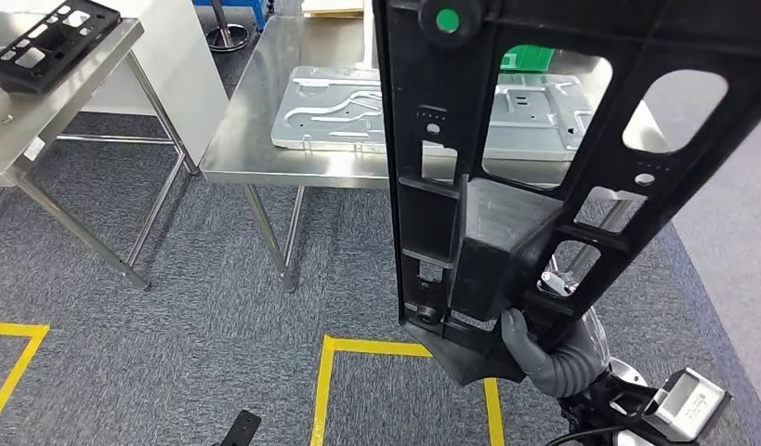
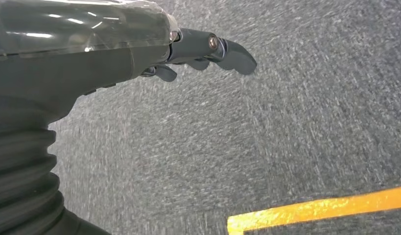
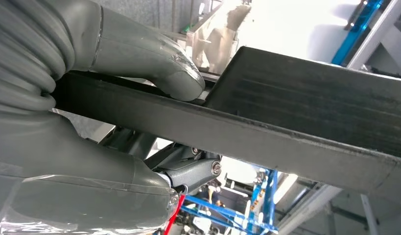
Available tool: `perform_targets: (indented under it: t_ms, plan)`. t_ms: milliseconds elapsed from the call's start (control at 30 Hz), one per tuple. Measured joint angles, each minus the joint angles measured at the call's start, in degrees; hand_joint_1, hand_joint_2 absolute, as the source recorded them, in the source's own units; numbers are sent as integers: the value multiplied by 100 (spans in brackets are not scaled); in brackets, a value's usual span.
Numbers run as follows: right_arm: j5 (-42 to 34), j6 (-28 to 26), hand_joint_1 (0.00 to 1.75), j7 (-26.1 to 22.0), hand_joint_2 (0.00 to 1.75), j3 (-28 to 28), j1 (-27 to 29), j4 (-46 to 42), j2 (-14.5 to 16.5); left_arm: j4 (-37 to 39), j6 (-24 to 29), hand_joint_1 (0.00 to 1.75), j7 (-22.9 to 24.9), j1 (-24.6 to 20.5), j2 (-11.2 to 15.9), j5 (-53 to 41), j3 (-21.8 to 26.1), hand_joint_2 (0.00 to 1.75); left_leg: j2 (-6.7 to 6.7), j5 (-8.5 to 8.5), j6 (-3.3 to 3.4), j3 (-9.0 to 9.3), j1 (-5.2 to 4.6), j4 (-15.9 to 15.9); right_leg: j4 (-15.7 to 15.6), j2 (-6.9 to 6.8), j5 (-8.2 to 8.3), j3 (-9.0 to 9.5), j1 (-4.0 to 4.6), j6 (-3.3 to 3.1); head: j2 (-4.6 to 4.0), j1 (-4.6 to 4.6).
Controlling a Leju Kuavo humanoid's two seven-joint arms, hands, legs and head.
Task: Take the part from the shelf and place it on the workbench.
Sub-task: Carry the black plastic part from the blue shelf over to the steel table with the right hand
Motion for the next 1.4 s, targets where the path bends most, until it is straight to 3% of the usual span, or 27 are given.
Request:
perform_targets:
  t_ms: [100,167,200,267,300,333,367,433,467,533,667,733,800,833,867,933,1000,1067,1167,1233,1300,1333,1367,1400]
  plan:
    - [-16,27,175,-10,175,4,-54,25,-1,1,8,0,-3,3,1,16,2,175,-13,-57,134,83,-10,-131,30,-4,-1,38,0,99,0,1]
    - [-39,37,175,-27,175,5,-98,45,-2,1,14,0,-3,3,2,27,7,175,-24,-74,213,180,2,-186,272,-5,-108,-46,-15,138,0,2]
    - [-50,39,175,-33,175,7,-122,57,-2,1,16,0,-3,2,2,28,8,175,-25,-87,241,221,3,-205,553,-5,-239,-202,-19,151,0,2]
    - [-66,43,175,-42,175,8,-152,92,-2,1,17,0,-3,4,1,28,9,175,-27,-132,275,266,-9,-208,1294,-4,-522,-687,-16,169,0,2]
    - [-70,45,175,-43,175,8,-152,113,-2,1,17,0,-3,12,1,29,9,175,-28,-160,281,291,-15,-207,1560,-4,-573,-905,-16,172,0,2]
    - [-72,47,175,-43,175,8,-151,134,-3,1,17,0,-3,20,1,31,10,175,-31,-191,280,323,-18,-206,1641,-4,-511,-1036,-16,170,0,2]
    - [-73,50,175,-43,175,9,-152,152,-3,1,17,0,-3,26,1,32,11,175,-36,-226,272,369,-20,-206,1494,-5,-319,-1050,-16,154,0,3]
    - [-79,54,175,-43,175,10,-161,176,-4,1,17,0,-3,30,-1,35,13,175,-45,-308,243,480,-21,-208,765,-6,238,-831,-8,102,0,3]
    - [-83,56,175,-44,175,11,-171,187,-4,1,17,0,-4,28,-1,36,13,175,-53,-349,216,525,-26,-206,425,-10,366,-712,10,74,0,4]
    - [-90,57,175,-48,175,15,-188,207,-6,1,17,0,-5,23,-2,37,14,175,-59,-408,138,570,-38,-190,124,-9,409,-602,42,21,0,2]
    - [-105,56,175,-60,175,21,-201,233,-9,1,15,0,-15,18,-2,37,15,175,-35,-554,1,562,-35,65,88,1,381,-463,28,-127,0,1]
    - [-110,53,175,-66,175,24,-209,236,-9,1,15,0,-21,7,-2,37,14,175,-19,-850,-30,260,-23,656,80,-8,331,-385,30,-181,0,0]
    - [-112,45,175,-67,175,27,-198,245,-8,1,15,0,-22,19,-2,36,13,175,-16,-1094,-43,-184,-22,1337,83,-4,272,-333,42,-201,0,-1]
    - [-113,40,175,-67,175,27,-188,249,-8,1,14,0,-22,33,-2,36,13,175,-16,-1069,-39,-320,-22,1464,85,4,241,-299,49,-204,0,0]
    - [-113,37,175,-67,175,28,-179,251,-8,1,14,0,-22,45,-1,34,13,175,-16,-927,-23,-359,-24,1383,85,12,206,-253,57,-203,0,0]
    - [-113,28,175,-67,175,28,-169,251,-8,1,13,0,-22,56,1,33,13,175,-12,-394,55,-164,-45,680,81,20,124,-136,74,-194,0,0]
    - [-117,23,175,-69,175,30,-167,252,-9,1,12,0,-21,55,16,33,13,175,-3,-154,132,38,-93,73,69,20,59,-58,80,-161,0,1]
    - [-121,21,175,-69,175,33,-154,254,-9,1,12,0,-20,66,30,34,13,175,-3,-169,196,93,-132,-102,78,21,57,-26,72,-93,0,1]
    - [-122,21,175,-72,175,38,-146,249,-10,1,13,0,-19,88,31,37,17,175,-12,-86,283,272,-89,-253,292,18,36,-29,77,-12,0,4]
    - [-122,20,175,-80,175,39,-153,246,-10,1,13,0,-21,68,31,37,20,175,-11,-98,312,367,-64,-303,767,15,-211,-284,61,14,0,8]
    - [-122,19,175,-85,175,39,-124,246,-12,1,13,0,-27,64,28,37,20,175,-17,-144,320,404,-60,-304,1416,15,-490,-745,36,71,0,7]
    - [-121,18,175,-86,175,39,-102,246,-14,1,13,0,-29,74,27,37,21,175,-20,-178,312,432,-56,-299,1592,13,-513,-925,19,108,0,7]
    - [-120,17,175,-86,175,39,-85,246,-16,1,13,0,-31,85,27,37,22,175,-22,-218,298,470,-49,-293,1578,11,-417,-1014,1,139,0,7]
    - [-120,17,175,-87,175,39,-76,246,-19,1,13,0,-31,93,27,37,23,175,-24,-263,278,522,-38,-286,1347,6,-194,-989,-18,161,0,7]
